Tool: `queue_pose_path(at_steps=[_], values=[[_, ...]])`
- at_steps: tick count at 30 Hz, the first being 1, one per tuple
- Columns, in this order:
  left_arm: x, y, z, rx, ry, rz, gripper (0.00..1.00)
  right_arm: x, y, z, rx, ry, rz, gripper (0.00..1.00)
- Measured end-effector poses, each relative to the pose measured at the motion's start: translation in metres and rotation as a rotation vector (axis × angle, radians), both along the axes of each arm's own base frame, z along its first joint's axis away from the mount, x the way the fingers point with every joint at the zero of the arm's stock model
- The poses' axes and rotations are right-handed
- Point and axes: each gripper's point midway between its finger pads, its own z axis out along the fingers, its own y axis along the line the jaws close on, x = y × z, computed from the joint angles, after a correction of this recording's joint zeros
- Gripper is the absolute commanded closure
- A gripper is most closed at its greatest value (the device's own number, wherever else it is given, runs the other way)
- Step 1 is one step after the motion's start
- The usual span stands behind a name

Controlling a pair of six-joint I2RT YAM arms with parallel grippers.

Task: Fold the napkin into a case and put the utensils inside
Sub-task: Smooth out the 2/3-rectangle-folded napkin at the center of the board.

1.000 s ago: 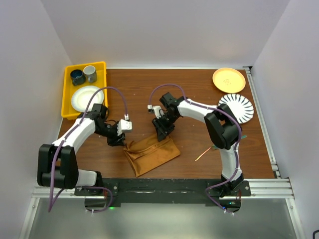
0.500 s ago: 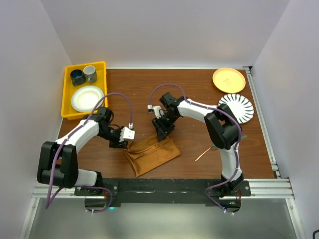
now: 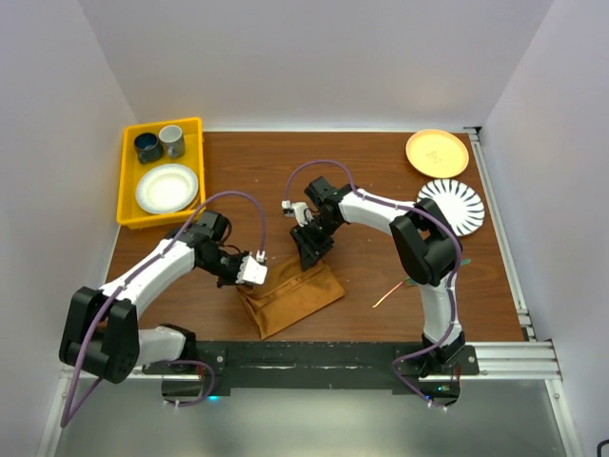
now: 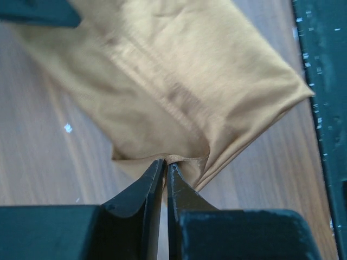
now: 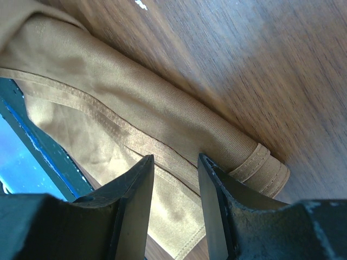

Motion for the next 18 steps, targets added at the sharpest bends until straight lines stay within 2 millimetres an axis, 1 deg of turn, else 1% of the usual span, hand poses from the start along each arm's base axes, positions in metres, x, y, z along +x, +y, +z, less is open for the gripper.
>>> queue_pose_path(at_steps=[1, 3, 8, 11, 14, 16, 18], values=[[-0.002, -0.001, -0.001, 0.001, 0.001, -0.006, 0.87, 0.0, 0.0, 0.0, 0.0, 0.0, 0.0, 0.57], [-0.01, 0.0, -0.008, 0.018, 0.02, -0.022, 0.85, 0.0, 0.0, 0.0, 0.0, 0.0, 0.0, 0.56], [-0.02, 0.001, -0.025, 0.059, 0.052, -0.055, 0.84, 0.0, 0.0, 0.0, 0.0, 0.001, -0.001, 0.57], [-0.027, -0.001, -0.035, 0.086, 0.05, -0.09, 0.78, 0.0, 0.0, 0.0, 0.0, 0.001, -0.001, 0.56], [-0.034, -0.002, -0.044, 0.118, 0.053, -0.12, 0.78, 0.0, 0.0, 0.0, 0.001, 0.001, -0.001, 0.56], [-0.034, -0.005, -0.049, 0.133, 0.052, -0.136, 0.78, 0.0, 0.0, 0.0, 0.001, 0.001, 0.0, 0.56], [-0.032, -0.007, -0.05, 0.136, 0.056, -0.13, 0.78, 0.0, 0.0, 0.0, -0.001, 0.001, 0.0, 0.57]])
